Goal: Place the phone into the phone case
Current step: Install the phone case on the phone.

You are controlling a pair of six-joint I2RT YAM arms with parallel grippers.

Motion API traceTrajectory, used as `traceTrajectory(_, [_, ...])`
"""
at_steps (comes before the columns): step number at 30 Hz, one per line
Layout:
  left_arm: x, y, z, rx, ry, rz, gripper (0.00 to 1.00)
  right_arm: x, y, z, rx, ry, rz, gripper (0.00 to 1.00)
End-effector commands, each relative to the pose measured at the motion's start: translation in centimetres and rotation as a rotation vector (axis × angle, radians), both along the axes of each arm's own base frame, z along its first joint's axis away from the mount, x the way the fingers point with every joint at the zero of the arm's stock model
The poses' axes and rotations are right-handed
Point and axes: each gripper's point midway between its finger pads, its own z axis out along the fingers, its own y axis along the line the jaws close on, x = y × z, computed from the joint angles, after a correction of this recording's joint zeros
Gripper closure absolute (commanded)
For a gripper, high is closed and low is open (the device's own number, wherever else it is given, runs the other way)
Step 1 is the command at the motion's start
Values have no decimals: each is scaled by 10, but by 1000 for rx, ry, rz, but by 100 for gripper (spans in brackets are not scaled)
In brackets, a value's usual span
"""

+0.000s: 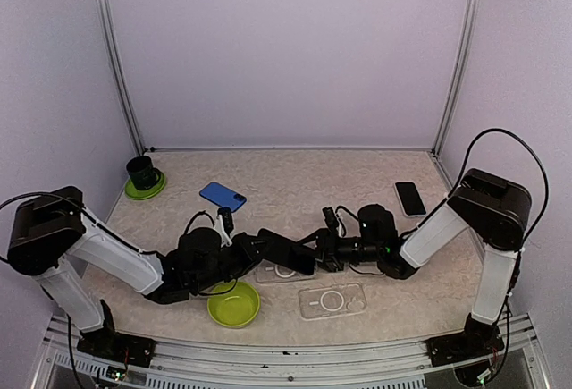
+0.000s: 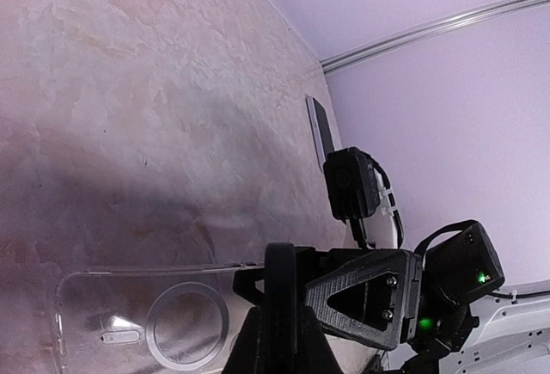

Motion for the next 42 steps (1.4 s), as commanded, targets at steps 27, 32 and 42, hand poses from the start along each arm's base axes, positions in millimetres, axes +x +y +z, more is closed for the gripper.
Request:
traceTrajectory(27, [-16,12,3,-12,-81,270,100,-44,24,65,235,27,112,50])
traceTrajectory(32, [-18,17,-2,-43,-57,271,100,-49,26,65,264,34,123,60])
traceTrajectory(42, [-17,23,-6,-65,-18,258,88,-54,31,70,316,5,147,90])
